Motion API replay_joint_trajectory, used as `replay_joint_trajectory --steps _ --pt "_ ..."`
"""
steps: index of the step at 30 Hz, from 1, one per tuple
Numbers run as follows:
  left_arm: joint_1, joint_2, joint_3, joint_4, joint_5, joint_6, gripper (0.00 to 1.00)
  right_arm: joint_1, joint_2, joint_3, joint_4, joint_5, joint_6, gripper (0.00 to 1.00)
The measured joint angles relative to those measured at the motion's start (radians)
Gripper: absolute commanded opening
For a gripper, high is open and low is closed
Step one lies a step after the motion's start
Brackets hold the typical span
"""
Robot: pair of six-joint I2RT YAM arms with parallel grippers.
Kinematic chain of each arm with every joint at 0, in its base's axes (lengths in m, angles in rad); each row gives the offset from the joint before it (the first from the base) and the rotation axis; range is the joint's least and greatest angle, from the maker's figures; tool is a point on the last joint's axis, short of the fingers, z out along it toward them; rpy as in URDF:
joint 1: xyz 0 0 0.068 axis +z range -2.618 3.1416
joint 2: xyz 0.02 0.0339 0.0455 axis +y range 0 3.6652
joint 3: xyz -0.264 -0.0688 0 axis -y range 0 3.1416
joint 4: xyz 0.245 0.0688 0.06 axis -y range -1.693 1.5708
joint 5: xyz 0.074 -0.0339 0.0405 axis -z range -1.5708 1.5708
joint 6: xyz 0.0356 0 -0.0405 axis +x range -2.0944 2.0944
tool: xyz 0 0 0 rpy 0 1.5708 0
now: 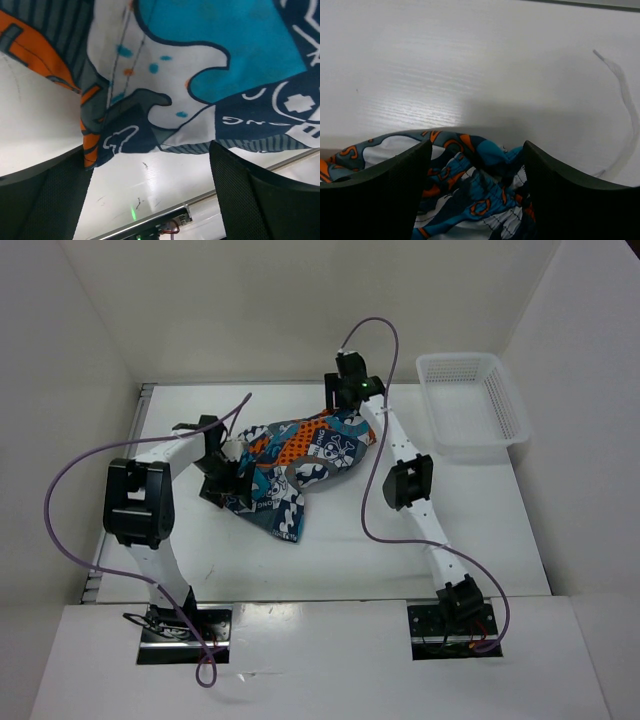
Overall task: Fold and stack the shorts
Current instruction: Move the shorts to the center of the board, then flatten the shorts out
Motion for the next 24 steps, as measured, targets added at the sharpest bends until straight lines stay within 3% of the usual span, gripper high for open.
replay_joint_trajectory --steps 5,6,8,9,10,11,12,13,20,24 --pt "-0.001 0.001 -0.005 0.002 0.029 0.002 0.71 0.005 0.0 0.013 -0.048 -0.031 -0.007 0.74" --pt "-0.001 0.002 -0.006 0.002 0.035 -0.002 0.58 0.006 0.0 0.013 -0.057 -0.036 -0.009 0.7" --pt "-0.001 0.01 -0.006 0.003 0.047 -0.003 0.41 0.011 0.0 0.013 -0.076 -0.045 -0.014 0.54" --pt "-0.001 0.018 -0.006 0.004 0.057 0.002 0.21 0.013 0.0 0.013 -0.086 -0.051 -0.013 0.45" --pt "-0.001 0.025 -0.006 0.002 0.063 -0.006 0.13 0.015 0.0 0.01 -0.091 -0.057 -0.017 0.26" --pt "-0.001 0.034 -0.006 0.0 0.067 -0.004 0.06 0.017 -0.003 0.003 -0.097 -0.06 -0.023 0.15" --pt "-0.001 0.041 -0.006 -0.002 0.071 -0.001 0.02 0.018 -0.006 -0.005 -0.105 -0.065 -0.02 0.03" --pt "-0.001 0.045 -0.006 -0.003 0.074 -0.002 0.0 0.02 -0.007 -0.013 -0.113 -0.064 -0.014 0.0" --pt "0.001 0.013 -0.006 0.002 0.077 0.0 0.0 0.026 -0.037 -0.019 -0.156 -0.003 -0.001 0.0" --pt "0.001 -0.077 0.029 0.01 0.005 0.0 0.0 0.027 -0.115 -0.013 -0.19 0.025 0.005 0.0"
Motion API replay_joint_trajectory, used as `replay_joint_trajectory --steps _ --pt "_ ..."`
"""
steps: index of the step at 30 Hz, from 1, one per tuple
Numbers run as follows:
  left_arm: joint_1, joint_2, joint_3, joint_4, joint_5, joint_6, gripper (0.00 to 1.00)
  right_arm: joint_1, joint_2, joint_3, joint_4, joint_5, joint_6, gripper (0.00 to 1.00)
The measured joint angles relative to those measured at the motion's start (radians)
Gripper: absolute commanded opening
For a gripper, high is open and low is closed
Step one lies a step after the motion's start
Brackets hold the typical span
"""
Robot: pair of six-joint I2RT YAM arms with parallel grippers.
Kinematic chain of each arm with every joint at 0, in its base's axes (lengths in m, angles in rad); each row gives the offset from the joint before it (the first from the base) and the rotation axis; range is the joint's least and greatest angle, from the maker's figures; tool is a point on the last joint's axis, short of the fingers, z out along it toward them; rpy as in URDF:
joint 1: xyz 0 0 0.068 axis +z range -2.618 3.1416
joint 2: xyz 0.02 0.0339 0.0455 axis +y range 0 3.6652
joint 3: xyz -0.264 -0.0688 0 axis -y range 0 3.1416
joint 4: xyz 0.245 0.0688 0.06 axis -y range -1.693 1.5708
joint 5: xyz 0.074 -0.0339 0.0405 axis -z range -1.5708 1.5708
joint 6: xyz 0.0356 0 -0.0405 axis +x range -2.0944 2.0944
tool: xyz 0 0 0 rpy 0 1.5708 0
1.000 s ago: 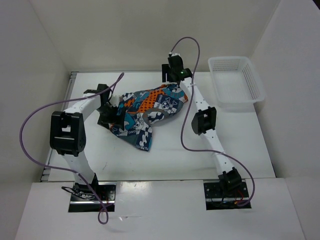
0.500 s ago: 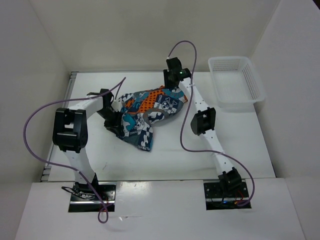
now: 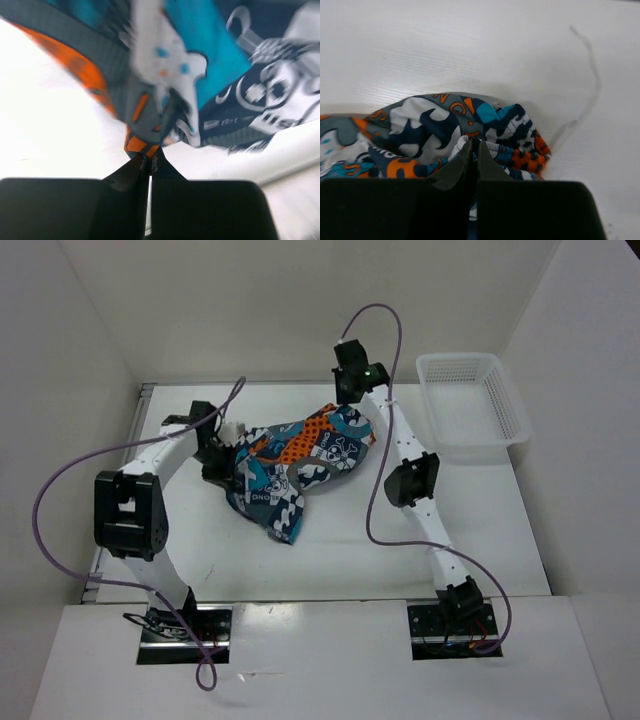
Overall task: Fold and stack the shorts
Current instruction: Flatten the shorts out
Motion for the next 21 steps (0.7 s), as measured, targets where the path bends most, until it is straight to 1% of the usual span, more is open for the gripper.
replay_joint_trajectory --steps 4,6,8,12,14,17,18,19,21 --pt "0.0 -0.1 0.114 0.027 -0.118 0.0 0.0 0.014 -0.149 -0.014 -0.024 0.026 0.0 0.0" --pt "-0.002 -0.151 0.156 0.061 -0.182 0.0 0.0 0.032 -0.277 -0.087 -0.021 0.034 0.0 0.0" --pt "-0.011 -0.2 0.175 0.083 -0.257 0.0 0.0 0.056 -0.411 -0.196 -0.019 0.041 -0.002 0.0" --pt "-0.038 -0.278 0.165 0.121 -0.387 0.0 0.0 0.13 -0.693 -0.515 0.013 0.036 -0.012 0.0" --pt "-0.058 -0.315 0.131 0.146 -0.447 0.0 0.0 0.165 -0.835 -0.748 0.055 0.028 -0.016 0.0" --pt "-0.111 -0.401 0.011 0.172 -0.523 0.0 0.0 0.199 -1.059 -1.225 0.156 0.028 -0.026 0.0" --pt "-0.136 -0.434 -0.029 0.172 -0.528 0.001 0.0 0.201 -1.111 -1.356 0.175 0.026 -0.03 0.1" --pt "-0.173 -0.476 -0.082 0.163 -0.531 0.0 0.0 0.201 -1.164 -1.489 0.177 0.02 -0.031 0.44" --pt "-0.239 -0.557 -0.162 0.115 -0.52 0.001 0.0 0.2 -1.237 -1.685 0.178 -0.011 -0.039 0.61"
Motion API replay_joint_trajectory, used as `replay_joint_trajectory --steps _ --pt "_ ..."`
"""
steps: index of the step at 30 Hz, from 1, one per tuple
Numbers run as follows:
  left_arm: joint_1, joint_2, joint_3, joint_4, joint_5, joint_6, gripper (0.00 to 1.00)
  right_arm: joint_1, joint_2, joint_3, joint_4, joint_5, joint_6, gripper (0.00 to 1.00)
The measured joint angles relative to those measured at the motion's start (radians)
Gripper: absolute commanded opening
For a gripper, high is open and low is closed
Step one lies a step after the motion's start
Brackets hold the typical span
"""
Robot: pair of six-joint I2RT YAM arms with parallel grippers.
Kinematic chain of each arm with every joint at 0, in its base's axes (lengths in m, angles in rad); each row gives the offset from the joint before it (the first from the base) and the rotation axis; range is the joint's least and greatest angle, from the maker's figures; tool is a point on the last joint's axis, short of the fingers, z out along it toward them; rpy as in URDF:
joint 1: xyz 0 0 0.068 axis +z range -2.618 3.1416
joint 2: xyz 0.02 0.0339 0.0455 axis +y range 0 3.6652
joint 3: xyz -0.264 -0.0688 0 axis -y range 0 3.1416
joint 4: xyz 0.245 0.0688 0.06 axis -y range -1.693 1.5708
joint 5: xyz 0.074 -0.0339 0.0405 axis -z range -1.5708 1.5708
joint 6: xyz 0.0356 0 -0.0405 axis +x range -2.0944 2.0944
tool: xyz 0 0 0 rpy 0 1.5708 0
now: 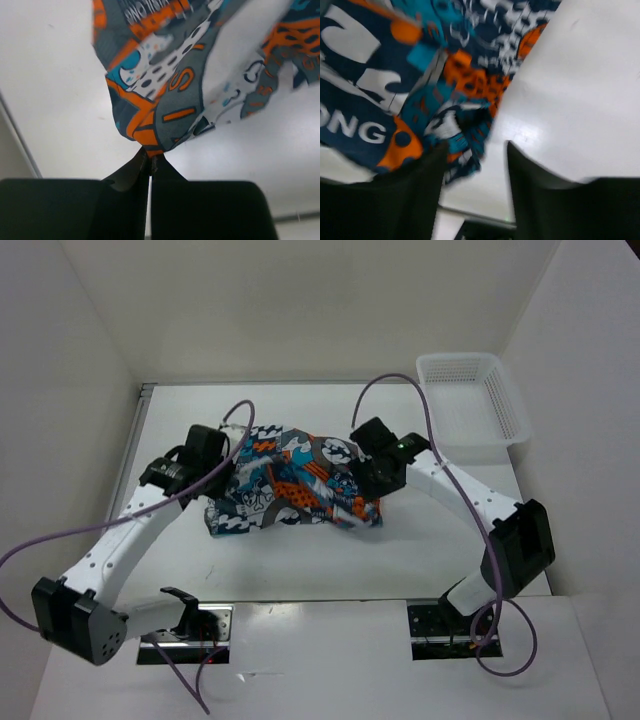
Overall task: Fold and stack the shorts
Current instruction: Flatten the shorts out
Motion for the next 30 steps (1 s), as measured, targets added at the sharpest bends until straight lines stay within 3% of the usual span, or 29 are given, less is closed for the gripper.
replay_joint_trajectory --steps 1,2,8,13,18,22,30 --pt "-0.031 -0.04 -0.036 -0.031 0.014 0.0 0.0 -0.002 -0.033 -0.076 -0.01 -0.018 -0.006 0.74" --pt "-0.049 -0.072 -0.06 -0.058 0.031 0.0 0.0 -0.002 -0.058 -0.118 -0.014 -0.032 -0.005 0.79" --pt "-0.087 -0.165 -0.097 -0.237 0.154 0.0 0.0 -0.042 -0.162 -0.159 0.019 -0.136 -0.023 0.88" --pt "-0.093 -0.171 -0.123 -0.285 0.193 0.0 0.0 -0.123 -0.191 -0.229 0.038 -0.209 -0.014 0.86" --pt "-0.093 -0.17 -0.162 -0.314 0.175 0.0 0.0 -0.121 -0.119 -0.238 0.039 -0.268 -0.018 0.86" --pt "-0.093 -0.16 -0.169 -0.301 0.131 0.0 0.0 -0.121 -0.042 -0.238 0.039 -0.281 -0.031 0.8" --pt "-0.093 -0.14 -0.169 -0.306 0.121 0.0 0.0 -0.056 -0.02 -0.173 0.033 -0.293 -0.082 0.86"
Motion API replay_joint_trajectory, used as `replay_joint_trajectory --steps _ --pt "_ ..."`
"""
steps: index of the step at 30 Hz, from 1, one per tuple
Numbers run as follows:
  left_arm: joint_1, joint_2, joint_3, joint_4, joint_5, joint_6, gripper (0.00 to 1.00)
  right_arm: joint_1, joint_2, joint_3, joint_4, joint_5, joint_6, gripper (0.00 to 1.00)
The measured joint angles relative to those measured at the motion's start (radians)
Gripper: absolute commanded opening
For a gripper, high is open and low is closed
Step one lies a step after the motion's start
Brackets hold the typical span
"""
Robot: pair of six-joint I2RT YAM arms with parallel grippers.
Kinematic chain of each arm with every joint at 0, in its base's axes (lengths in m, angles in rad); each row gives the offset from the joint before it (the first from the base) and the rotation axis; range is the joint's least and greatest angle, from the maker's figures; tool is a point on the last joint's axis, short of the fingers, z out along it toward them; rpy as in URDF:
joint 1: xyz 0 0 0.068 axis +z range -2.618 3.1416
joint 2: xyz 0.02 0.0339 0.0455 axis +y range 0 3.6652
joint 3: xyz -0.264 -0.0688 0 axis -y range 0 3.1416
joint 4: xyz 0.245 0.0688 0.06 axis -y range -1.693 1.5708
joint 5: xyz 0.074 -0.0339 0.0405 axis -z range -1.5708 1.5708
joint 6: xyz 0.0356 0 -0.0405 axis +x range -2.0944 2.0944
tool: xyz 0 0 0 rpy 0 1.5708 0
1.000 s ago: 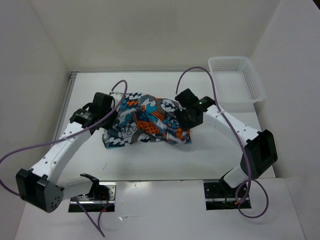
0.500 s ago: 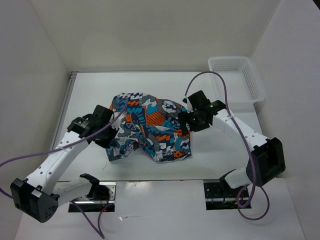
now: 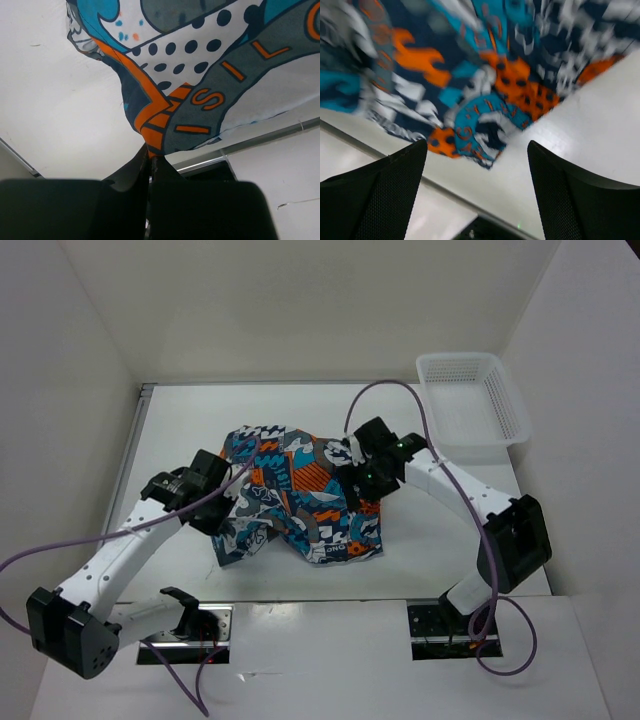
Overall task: Fold and stack the shorts
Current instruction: Flatten the shorts out
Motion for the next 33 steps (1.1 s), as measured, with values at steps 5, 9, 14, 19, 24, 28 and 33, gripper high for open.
replay_joint_trajectory --steps 5,9,14,19,24,28,33 --pt "0.0 0.015 0.0 0.005 0.02 0.0 0.11 -0.04 0.045 0.212 0.076 0.016 0.004 0.86" --pt "-0.008 -0.004 0.03 -0.112 0.129 0.0 0.18 -0.101 0.115 0.227 0.133 0.1 0.006 0.86" --pt "-0.041 -0.214 0.021 -0.084 -0.011 0.003 0.73 -0.123 0.209 0.216 0.141 0.153 0.013 0.86" --pt "-0.003 -0.263 -0.005 0.122 -0.117 0.003 1.0 -0.142 0.311 0.262 0.15 0.156 0.021 0.87" --pt "0.17 0.109 0.187 0.334 0.0 0.001 1.0 -0.172 0.374 0.317 0.18 0.156 0.021 0.87" --pt "0.272 0.372 0.336 0.425 0.106 0.0 1.0 -0.199 0.38 0.318 0.193 0.156 0.021 0.87" --pt "0.364 0.658 0.51 0.447 0.233 0.0 1.0 -0.222 0.4 0.318 0.222 0.156 0.021 0.87"
